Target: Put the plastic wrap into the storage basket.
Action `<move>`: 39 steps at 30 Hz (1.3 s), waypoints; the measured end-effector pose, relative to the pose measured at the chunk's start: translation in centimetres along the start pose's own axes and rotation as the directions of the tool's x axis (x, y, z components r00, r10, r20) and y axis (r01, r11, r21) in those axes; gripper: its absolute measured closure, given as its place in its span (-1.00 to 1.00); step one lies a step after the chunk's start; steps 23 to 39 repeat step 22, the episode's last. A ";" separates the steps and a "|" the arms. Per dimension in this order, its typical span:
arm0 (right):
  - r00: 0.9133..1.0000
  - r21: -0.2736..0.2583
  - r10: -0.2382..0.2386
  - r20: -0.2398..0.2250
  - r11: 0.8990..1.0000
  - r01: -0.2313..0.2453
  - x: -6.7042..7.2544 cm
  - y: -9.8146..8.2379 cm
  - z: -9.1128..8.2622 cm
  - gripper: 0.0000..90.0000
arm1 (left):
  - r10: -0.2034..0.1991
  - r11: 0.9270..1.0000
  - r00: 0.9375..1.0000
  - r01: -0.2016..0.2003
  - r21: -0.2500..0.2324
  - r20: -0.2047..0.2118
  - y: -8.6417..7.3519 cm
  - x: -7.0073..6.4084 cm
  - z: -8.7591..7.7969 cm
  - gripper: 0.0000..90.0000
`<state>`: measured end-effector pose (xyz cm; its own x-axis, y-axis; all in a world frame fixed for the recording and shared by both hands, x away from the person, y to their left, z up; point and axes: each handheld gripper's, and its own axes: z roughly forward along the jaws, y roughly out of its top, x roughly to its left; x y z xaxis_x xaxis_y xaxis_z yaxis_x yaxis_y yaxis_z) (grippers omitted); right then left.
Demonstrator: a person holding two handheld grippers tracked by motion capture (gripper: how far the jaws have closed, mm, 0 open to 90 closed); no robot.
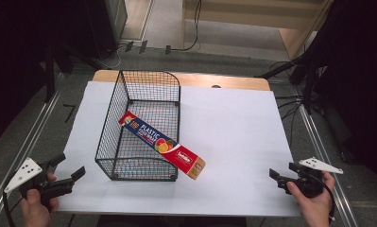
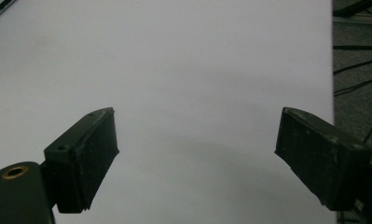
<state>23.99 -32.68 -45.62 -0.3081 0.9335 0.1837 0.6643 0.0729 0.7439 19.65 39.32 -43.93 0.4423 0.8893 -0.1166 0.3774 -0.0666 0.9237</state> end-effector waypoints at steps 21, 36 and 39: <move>0.997 -0.017 0.026 0.072 1.000 -0.025 -0.7 -1.0 -0.6 -0.70 | -0.008 1.000 1.000 0.008 -0.008 0.012 0.2 0.5 0.3 -0.80; 0.996 -0.011 0.030 0.078 0.999 -0.030 -0.7 -0.9 -0.5 -0.70 | -0.007 1.000 1.000 0.007 -0.006 0.010 0.2 0.5 0.3 -0.80; 0.996 -0.011 0.030 0.078 0.999 -0.030 -0.7 -0.9 -0.5 -0.70 | -0.007 1.000 1.000 0.007 -0.006 0.010 0.2 0.5 0.3 -0.80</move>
